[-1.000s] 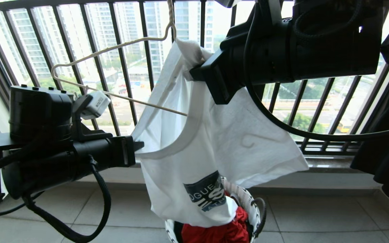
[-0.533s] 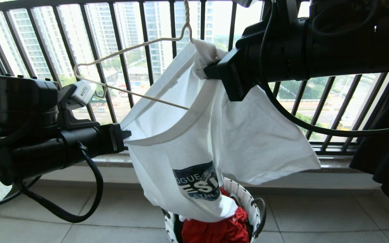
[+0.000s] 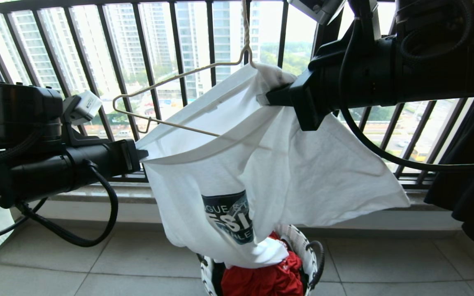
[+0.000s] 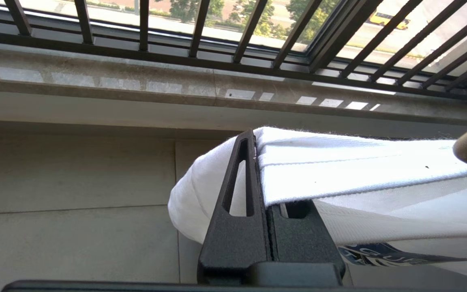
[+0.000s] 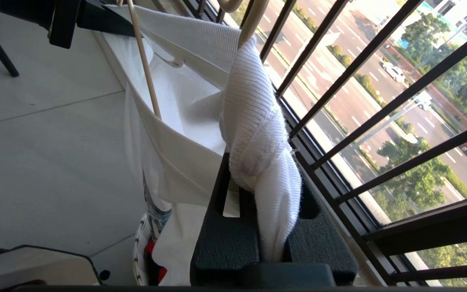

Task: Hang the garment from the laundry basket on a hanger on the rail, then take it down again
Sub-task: Hang the clothes on the clothes rack

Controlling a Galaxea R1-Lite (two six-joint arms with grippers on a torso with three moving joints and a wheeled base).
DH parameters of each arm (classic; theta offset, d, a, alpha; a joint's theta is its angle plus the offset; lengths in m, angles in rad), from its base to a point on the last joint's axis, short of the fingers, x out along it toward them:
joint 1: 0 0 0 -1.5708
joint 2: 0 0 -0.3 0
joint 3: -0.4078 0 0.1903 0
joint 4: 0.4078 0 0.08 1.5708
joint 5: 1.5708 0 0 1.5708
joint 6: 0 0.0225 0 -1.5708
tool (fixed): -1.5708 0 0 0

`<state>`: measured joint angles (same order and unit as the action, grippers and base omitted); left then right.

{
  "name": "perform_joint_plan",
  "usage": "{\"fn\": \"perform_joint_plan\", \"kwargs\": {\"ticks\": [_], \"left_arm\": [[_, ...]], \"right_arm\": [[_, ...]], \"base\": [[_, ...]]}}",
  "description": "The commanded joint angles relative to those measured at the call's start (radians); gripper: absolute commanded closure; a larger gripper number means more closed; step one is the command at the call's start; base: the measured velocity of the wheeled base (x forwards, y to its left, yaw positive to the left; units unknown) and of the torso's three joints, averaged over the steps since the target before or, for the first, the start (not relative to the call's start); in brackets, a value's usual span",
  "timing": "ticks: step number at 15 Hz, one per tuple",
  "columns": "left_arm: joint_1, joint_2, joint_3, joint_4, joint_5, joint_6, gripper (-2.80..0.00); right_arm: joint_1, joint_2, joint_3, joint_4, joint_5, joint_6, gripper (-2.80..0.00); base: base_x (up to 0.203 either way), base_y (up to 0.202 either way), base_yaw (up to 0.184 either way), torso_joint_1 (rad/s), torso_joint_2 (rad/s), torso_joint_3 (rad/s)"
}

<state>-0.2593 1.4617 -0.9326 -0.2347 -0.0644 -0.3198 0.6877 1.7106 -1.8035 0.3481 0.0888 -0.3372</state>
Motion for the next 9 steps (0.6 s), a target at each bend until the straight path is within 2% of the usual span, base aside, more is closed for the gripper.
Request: {"fn": "perform_joint_plan", "kwargs": {"ticks": [1, 5, 9], "left_arm": [[0.022, 0.018, -0.002, 0.001, -0.032, -0.003, 0.00], [0.024, 0.067, -0.002, -0.006, -0.032, -0.002, 0.00], [0.061, 0.088, -0.024, -0.006, -0.035, -0.002, 0.00]], "right_arm": [[-0.027, -0.033, 0.024, 0.000, 0.031, 0.001, 0.00], [-0.068, -0.059, 0.057, -0.001, 0.092, 0.001, 0.00], [-0.123, -0.071, 0.108, -0.003, 0.153, -0.002, 0.00]], "base": [[0.000, 0.000, 0.000, 0.000, 0.00, 0.000], [0.000, 0.000, 0.000, 0.000, 0.00, 0.000], [0.000, 0.000, 0.000, 0.000, 0.00, 0.000]]}}
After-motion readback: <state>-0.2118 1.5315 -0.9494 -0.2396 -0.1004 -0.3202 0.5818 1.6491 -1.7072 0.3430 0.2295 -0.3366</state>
